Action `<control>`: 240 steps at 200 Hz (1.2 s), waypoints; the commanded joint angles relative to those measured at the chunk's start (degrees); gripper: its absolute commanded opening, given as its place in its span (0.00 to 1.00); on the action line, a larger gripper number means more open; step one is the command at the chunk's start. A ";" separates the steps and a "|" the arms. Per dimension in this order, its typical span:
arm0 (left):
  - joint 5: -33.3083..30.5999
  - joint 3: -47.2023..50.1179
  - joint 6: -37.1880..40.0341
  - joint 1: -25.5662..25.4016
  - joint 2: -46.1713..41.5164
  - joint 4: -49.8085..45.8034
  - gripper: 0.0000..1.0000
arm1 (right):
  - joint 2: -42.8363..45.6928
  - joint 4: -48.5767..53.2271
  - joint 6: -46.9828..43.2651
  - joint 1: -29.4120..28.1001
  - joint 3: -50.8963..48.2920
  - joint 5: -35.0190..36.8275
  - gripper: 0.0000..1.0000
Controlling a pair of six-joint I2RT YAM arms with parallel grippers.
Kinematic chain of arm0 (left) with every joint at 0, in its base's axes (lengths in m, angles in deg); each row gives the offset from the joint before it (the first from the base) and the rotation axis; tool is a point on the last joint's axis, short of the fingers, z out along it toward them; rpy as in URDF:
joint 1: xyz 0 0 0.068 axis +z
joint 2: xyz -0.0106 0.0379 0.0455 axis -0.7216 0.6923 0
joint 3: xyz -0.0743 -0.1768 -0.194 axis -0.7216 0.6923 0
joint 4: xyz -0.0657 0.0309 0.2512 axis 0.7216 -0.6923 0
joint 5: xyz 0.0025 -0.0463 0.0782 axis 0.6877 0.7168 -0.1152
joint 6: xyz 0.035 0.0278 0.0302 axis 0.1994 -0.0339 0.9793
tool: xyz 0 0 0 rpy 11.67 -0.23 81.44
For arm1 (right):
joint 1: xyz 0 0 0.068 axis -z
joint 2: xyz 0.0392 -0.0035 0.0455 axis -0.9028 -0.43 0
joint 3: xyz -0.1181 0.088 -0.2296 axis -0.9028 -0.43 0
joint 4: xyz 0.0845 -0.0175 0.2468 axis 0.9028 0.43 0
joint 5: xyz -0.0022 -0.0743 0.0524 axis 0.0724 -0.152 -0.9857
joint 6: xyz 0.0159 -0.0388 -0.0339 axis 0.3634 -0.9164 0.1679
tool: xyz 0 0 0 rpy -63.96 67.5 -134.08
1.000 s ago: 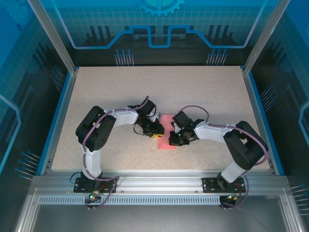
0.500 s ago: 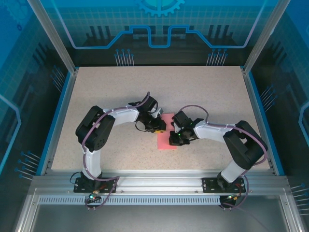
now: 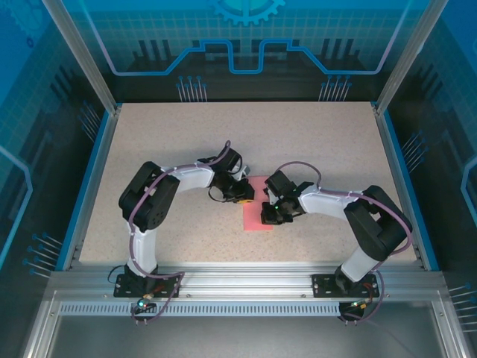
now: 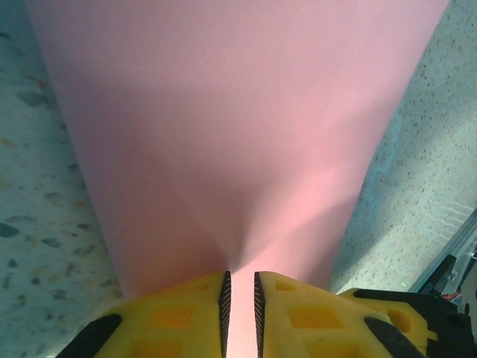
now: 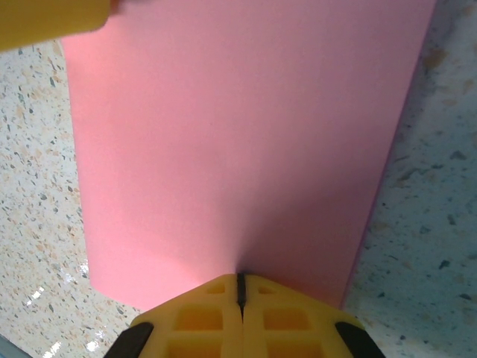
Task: Fold a paper plane with a square sheet of paper (fold left side to right side)
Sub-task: First fold the square sheet of paper in half at the center of the table.
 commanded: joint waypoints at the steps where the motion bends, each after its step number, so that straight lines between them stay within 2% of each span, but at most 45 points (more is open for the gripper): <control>1: -0.66 1.90 0.26 0.84 1.64 2.14 0.19 | -2.61 7.16 -1.14 -0.31 -1.16 4.72 0.02; 91: -1.48 4.17 -0.40 2.64 2.01 4.75 0.18 | -2.68 8.58 -1.94 0.17 -1.41 5.07 0.02; 199: -1.44 -4.61 2.40 7.12 4.37 0.51 0.19 | -1.61 8.42 -2.12 0.60 -3.59 4.64 0.02; 240: -1.07 -3.26 3.08 7.22 0.87 1.79 0.19 | -1.78 8.14 -1.94 0.57 -3.17 4.55 0.02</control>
